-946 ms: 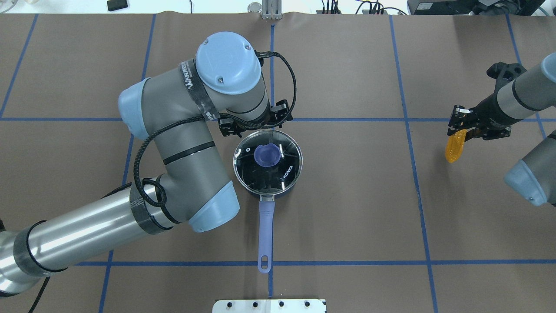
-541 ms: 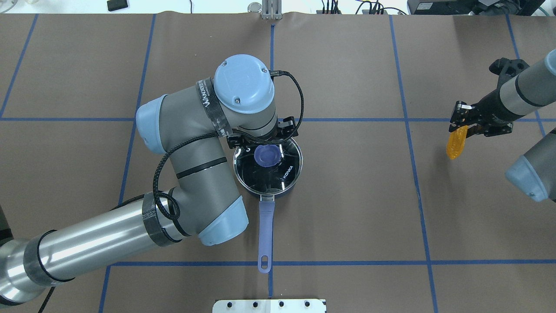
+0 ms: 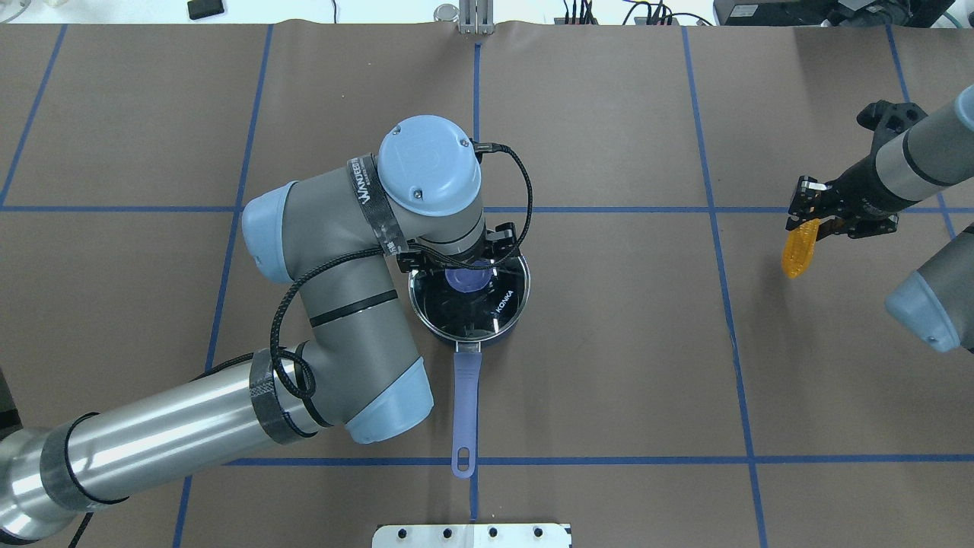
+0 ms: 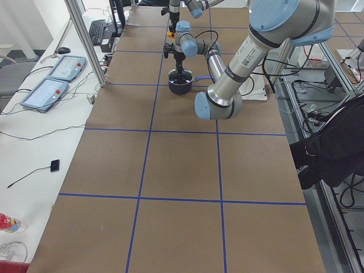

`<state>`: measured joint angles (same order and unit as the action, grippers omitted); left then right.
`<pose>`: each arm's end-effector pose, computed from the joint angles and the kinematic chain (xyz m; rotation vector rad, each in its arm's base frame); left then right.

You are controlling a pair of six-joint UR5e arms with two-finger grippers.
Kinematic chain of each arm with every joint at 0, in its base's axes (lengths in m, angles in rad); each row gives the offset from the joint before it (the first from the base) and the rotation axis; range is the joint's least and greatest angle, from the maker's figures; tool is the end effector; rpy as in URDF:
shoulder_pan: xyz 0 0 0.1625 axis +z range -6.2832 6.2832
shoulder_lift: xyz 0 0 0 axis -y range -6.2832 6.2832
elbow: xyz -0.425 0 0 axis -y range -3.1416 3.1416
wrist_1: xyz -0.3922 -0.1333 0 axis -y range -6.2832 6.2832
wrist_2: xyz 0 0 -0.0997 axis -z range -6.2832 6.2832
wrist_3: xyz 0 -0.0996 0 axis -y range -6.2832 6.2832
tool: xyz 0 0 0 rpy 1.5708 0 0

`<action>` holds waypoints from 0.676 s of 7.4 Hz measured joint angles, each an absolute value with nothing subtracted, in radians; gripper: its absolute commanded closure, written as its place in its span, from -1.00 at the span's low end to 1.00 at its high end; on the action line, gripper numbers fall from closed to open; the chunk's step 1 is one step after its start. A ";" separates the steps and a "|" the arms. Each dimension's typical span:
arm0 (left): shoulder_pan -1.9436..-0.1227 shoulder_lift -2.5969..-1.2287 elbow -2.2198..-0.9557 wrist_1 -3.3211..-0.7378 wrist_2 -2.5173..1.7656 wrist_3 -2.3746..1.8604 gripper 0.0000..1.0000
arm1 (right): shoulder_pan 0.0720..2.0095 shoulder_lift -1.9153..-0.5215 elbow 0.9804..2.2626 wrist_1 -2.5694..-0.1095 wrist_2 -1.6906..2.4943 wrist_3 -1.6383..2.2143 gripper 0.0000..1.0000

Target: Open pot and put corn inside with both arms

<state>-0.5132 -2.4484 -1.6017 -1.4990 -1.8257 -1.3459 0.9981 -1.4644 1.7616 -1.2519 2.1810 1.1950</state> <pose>0.5623 -0.4411 0.1153 0.0765 0.8632 -0.1634 -0.2333 -0.5024 0.4792 -0.0787 -0.8404 0.3974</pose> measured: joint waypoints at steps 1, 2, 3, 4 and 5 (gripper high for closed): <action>-0.508 -2.449 -1.601 -1.500 -1.826 -1.345 -0.83 | 0.998 -1.465 1.761 -1.252 2.181 1.195 0.42; -0.504 -2.449 -1.601 -1.500 -1.826 -1.344 -0.70 | 0.999 -1.465 1.761 -1.252 2.181 1.195 0.42; -0.502 -2.449 -1.600 -1.501 -1.826 -1.342 -0.56 | 0.999 -1.465 1.761 -1.251 2.181 1.195 0.41; -0.501 -2.446 -1.599 -1.501 -1.827 -1.341 -0.48 | 0.999 -1.465 1.761 -1.250 2.181 1.195 0.41; -0.501 -2.445 -1.599 -1.502 -1.827 -1.341 -0.34 | 0.999 -1.464 1.761 -1.250 2.181 1.195 0.40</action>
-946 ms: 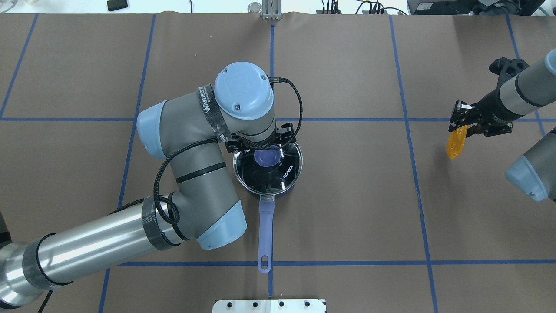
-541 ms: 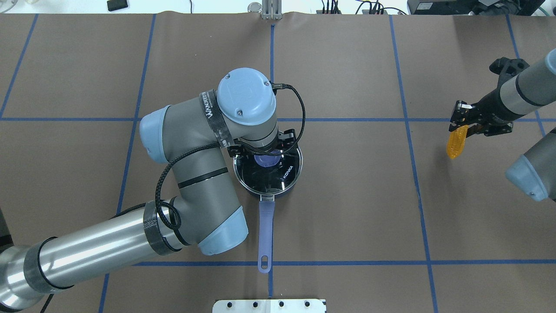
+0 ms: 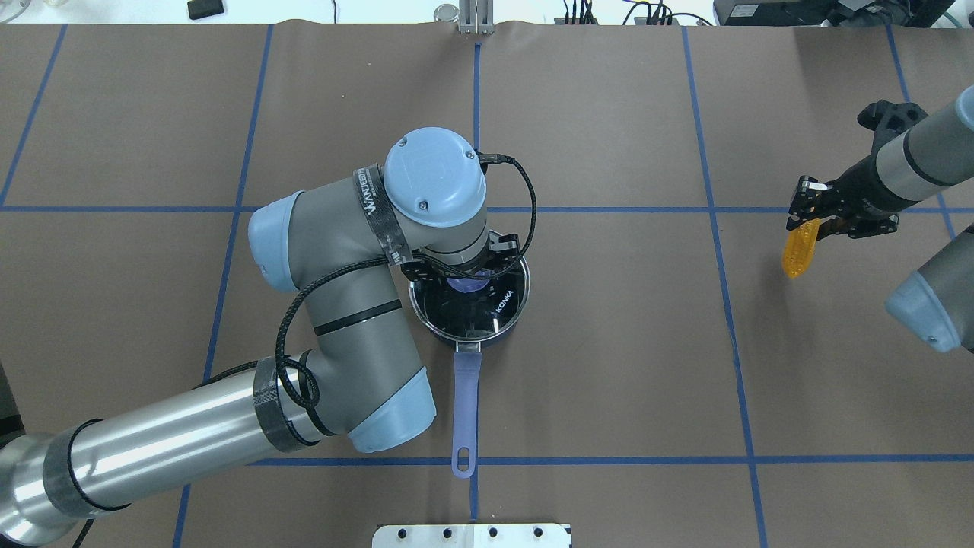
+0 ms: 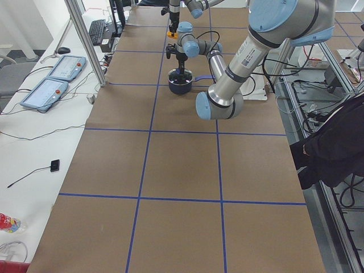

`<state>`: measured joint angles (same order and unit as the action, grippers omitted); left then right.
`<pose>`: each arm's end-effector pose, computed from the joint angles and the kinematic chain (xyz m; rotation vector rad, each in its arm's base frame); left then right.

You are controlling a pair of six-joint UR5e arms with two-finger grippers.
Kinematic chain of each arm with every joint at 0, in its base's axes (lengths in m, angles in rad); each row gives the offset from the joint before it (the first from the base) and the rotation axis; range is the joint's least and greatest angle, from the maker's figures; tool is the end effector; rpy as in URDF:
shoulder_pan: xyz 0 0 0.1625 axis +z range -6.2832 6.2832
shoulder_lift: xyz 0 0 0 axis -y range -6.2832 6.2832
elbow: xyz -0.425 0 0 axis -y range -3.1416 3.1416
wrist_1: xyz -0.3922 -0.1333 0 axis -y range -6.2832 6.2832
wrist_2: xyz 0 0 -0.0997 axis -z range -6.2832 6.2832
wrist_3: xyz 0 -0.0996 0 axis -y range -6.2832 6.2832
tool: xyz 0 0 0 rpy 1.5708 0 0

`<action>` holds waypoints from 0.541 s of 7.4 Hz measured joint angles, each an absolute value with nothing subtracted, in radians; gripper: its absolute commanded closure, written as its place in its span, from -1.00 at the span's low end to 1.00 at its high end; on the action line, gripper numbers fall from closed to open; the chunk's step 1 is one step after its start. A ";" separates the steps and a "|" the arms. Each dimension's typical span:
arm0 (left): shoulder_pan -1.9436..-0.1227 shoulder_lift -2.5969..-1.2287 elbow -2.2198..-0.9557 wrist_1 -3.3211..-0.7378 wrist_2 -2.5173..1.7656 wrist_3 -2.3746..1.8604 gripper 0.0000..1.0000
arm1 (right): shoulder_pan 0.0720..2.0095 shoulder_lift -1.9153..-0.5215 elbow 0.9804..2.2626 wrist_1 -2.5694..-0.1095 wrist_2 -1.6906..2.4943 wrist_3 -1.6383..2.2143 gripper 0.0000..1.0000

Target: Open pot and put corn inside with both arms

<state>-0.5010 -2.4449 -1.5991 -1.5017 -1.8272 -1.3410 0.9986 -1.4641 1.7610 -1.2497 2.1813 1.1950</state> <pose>0.5685 -0.4345 0.1184 0.0707 0.8606 -0.1473 -0.2331 -0.5027 0.4791 -0.0774 -0.8419 0.3971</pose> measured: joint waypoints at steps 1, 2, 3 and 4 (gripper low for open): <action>-0.501 -2.444 -1.599 -1.502 -1.828 -1.341 -0.16 | 0.999 -1.464 1.761 -1.249 2.181 1.195 0.40; -0.501 -2.444 -1.600 -1.502 -1.828 -1.341 -0.16 | 0.999 -1.464 1.761 -1.248 2.181 1.195 0.40; -0.502 -2.444 -1.602 -1.502 -1.828 -1.341 -0.16 | 0.999 -1.463 1.761 -1.248 2.182 1.195 0.40; -0.502 -2.446 -1.607 -1.501 -1.829 -1.340 -0.16 | 0.999 -1.463 1.761 -1.249 2.182 1.195 0.40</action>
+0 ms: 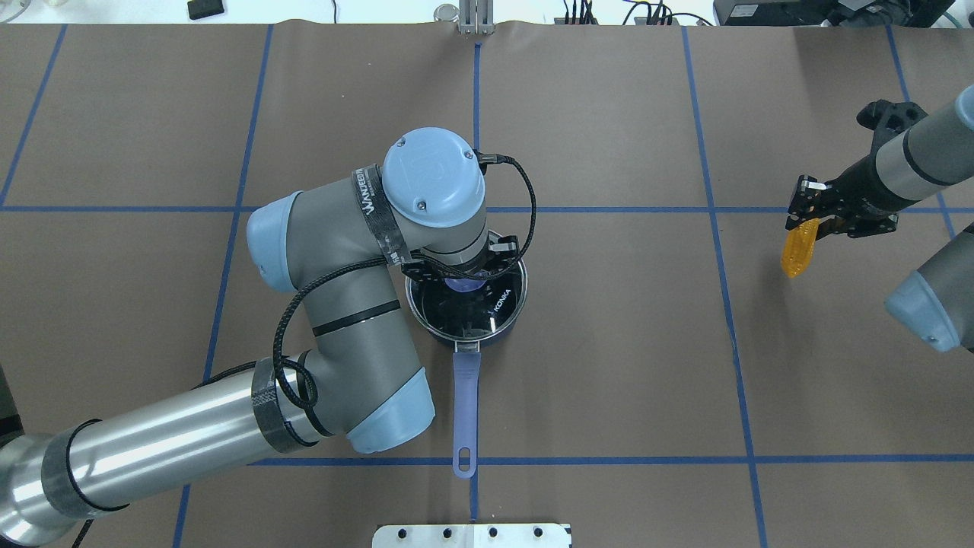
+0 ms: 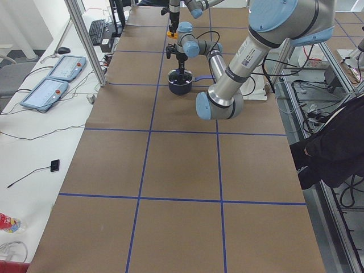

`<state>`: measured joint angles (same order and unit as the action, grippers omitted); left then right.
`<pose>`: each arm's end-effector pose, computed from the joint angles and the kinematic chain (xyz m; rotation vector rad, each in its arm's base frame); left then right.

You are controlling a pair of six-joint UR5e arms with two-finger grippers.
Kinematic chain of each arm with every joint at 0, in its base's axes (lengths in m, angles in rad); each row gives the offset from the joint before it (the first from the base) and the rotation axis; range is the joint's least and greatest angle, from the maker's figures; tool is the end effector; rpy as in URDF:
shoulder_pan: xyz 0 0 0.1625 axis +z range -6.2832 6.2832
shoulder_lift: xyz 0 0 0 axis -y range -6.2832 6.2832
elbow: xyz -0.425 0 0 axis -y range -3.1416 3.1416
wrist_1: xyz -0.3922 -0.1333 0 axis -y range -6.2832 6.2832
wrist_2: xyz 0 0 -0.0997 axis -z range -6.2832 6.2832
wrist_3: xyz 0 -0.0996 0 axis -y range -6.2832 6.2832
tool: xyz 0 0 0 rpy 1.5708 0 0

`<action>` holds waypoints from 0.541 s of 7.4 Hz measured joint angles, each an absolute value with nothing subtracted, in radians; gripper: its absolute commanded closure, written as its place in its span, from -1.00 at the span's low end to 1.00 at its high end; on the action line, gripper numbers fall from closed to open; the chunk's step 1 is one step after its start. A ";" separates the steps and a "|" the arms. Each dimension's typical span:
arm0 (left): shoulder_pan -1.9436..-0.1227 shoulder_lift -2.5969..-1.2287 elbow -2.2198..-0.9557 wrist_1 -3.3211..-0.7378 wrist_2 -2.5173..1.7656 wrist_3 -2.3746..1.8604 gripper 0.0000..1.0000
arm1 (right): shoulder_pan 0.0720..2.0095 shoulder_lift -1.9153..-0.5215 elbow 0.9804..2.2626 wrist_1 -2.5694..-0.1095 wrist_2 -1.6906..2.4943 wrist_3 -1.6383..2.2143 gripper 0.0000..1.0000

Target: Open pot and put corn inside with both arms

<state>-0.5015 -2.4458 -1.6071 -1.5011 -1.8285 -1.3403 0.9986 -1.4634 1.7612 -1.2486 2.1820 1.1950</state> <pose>0.5661 -0.4334 0.1148 0.0733 0.8685 -0.1452 -0.2333 -0.5028 0.4784 -0.0766 -0.8437 0.3961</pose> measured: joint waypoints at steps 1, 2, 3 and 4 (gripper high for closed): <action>-0.502 -2.447 -1.619 -1.496 -1.829 -1.340 -0.16 | 0.999 -1.459 1.762 -1.250 2.182 1.195 0.40; -0.503 -2.445 -1.650 -1.473 -1.830 -1.332 -0.09 | 0.999 -1.451 1.762 -1.252 2.185 1.198 0.40; -0.507 -2.438 -1.701 -1.428 -1.830 -1.306 -0.09 | 0.999 -1.434 1.764 -1.259 2.189 1.205 0.40; -0.516 -2.411 -1.762 -1.389 -1.831 -1.271 -0.11 | 0.999 -1.395 1.768 -1.297 2.196 1.215 0.40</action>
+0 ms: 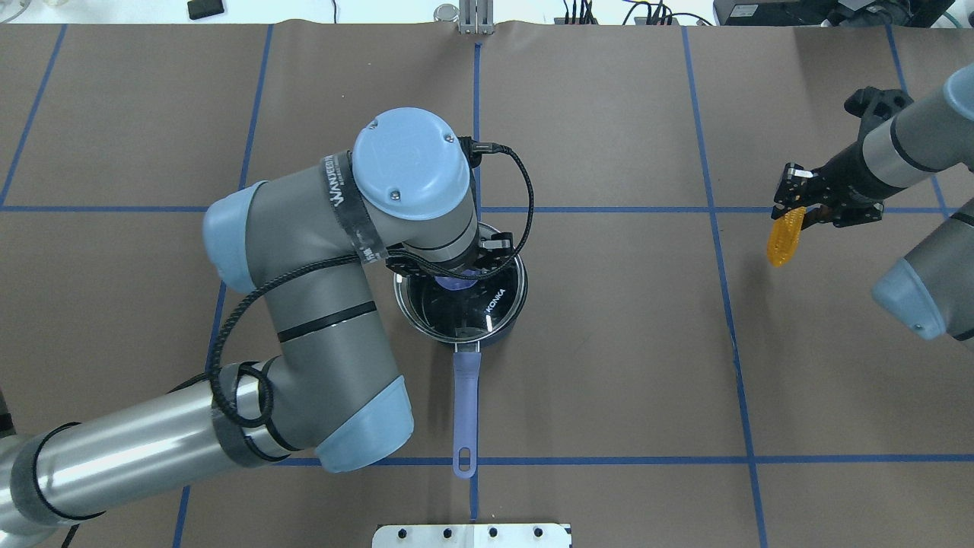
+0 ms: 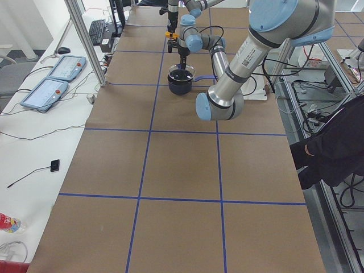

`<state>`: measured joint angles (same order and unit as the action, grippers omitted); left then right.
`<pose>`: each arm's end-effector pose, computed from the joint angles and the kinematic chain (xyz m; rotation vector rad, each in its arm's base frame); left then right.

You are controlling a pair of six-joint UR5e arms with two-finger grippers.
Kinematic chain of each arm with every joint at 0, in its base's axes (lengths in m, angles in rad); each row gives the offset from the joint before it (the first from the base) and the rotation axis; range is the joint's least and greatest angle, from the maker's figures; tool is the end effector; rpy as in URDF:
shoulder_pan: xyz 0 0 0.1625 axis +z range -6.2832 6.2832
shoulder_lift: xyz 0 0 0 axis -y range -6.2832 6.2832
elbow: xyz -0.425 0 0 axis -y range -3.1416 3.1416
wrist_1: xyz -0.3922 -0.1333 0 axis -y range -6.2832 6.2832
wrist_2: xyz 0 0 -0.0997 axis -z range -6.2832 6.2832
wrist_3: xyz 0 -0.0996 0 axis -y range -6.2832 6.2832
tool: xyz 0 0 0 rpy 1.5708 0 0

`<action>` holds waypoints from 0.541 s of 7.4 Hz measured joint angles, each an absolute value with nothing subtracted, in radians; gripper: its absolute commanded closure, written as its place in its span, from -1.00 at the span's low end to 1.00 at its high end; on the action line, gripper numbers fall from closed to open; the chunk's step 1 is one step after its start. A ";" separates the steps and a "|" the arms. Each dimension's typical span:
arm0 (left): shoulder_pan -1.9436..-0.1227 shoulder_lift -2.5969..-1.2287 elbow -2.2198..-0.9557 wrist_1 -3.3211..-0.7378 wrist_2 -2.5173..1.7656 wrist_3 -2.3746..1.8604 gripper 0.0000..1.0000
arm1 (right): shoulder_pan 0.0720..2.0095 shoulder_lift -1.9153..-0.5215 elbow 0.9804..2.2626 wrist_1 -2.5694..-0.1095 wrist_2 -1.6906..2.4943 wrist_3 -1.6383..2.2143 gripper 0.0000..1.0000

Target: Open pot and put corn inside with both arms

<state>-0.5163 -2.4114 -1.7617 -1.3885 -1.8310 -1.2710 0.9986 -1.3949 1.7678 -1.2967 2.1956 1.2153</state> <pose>0.5175 -0.4176 0.0982 0.1107 0.8718 -0.0919 -0.2444 -0.5180 0.4424 -0.0782 -0.8697 0.4001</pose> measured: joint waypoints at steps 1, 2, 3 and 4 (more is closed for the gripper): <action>-0.532 -2.359 -1.830 -1.371 -1.833 -1.228 -0.11 | 0.998 -1.336 1.774 -1.364 2.202 1.229 0.40; -0.554 -2.299 -1.892 -1.365 -1.835 -1.171 -0.11 | 0.996 -1.275 1.778 -1.425 2.205 1.253 0.39; -0.579 -2.243 -1.935 -1.367 -1.842 -1.114 -0.11 | 0.989 -1.222 1.781 -1.458 2.207 1.288 0.39; -0.609 -2.192 -1.958 -1.379 -1.860 -1.061 -0.11 | 0.972 -1.170 1.781 -1.481 2.205 1.331 0.39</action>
